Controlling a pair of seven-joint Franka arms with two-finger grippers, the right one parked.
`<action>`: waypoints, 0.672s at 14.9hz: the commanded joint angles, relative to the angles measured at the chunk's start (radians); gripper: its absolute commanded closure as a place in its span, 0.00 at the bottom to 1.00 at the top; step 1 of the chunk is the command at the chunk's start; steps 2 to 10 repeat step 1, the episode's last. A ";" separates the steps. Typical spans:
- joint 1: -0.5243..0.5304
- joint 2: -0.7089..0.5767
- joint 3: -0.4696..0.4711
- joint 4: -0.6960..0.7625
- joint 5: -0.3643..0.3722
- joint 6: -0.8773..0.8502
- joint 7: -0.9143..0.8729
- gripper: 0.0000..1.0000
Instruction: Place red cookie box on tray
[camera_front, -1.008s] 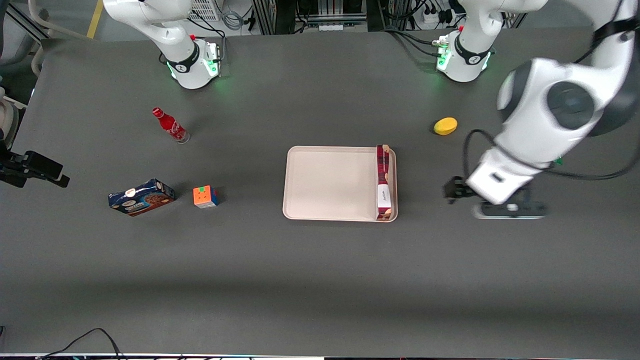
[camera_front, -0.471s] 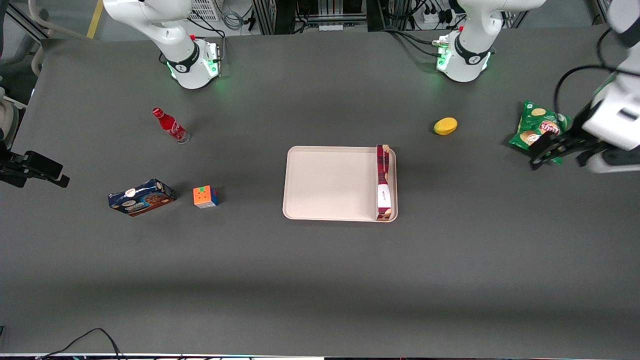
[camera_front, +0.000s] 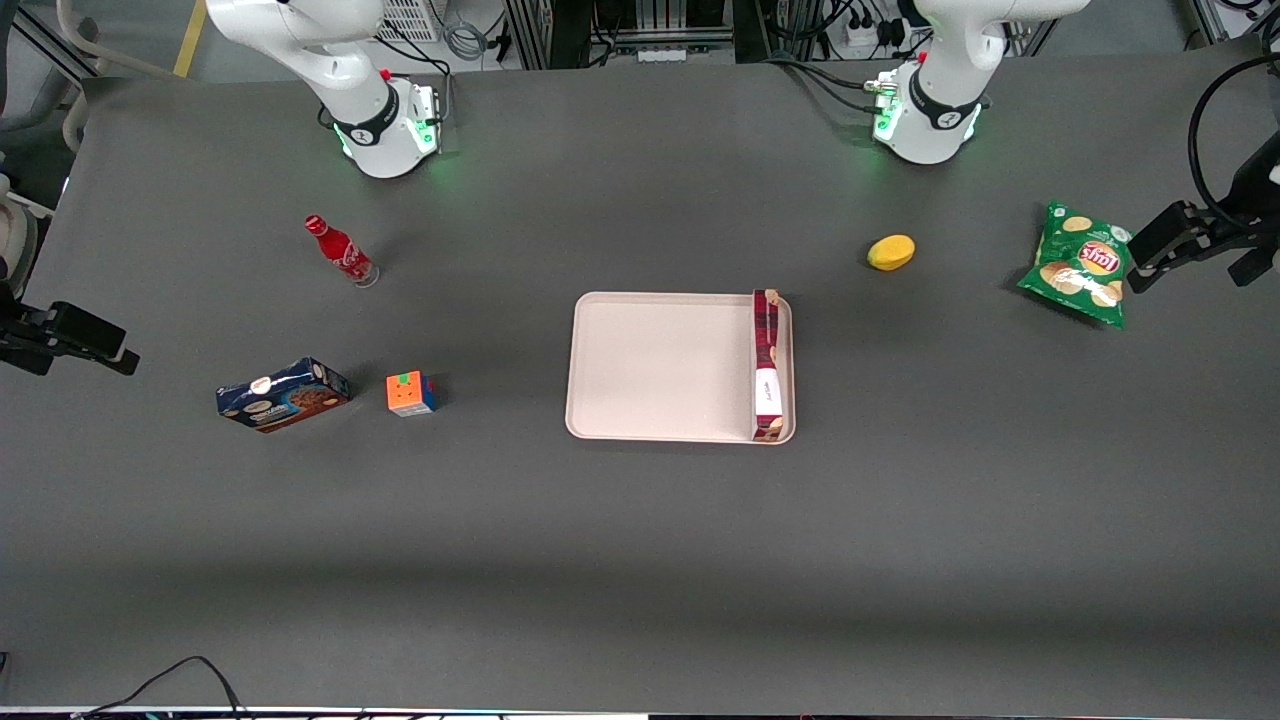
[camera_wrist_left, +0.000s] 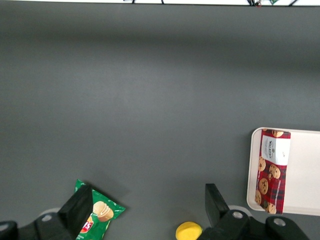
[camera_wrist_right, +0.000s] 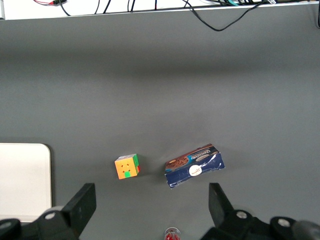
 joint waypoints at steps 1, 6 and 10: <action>0.011 -0.026 -0.004 -0.018 -0.006 -0.026 0.045 0.00; 0.011 -0.026 -0.004 -0.018 -0.006 -0.026 0.045 0.00; 0.011 -0.026 -0.004 -0.018 -0.006 -0.026 0.045 0.00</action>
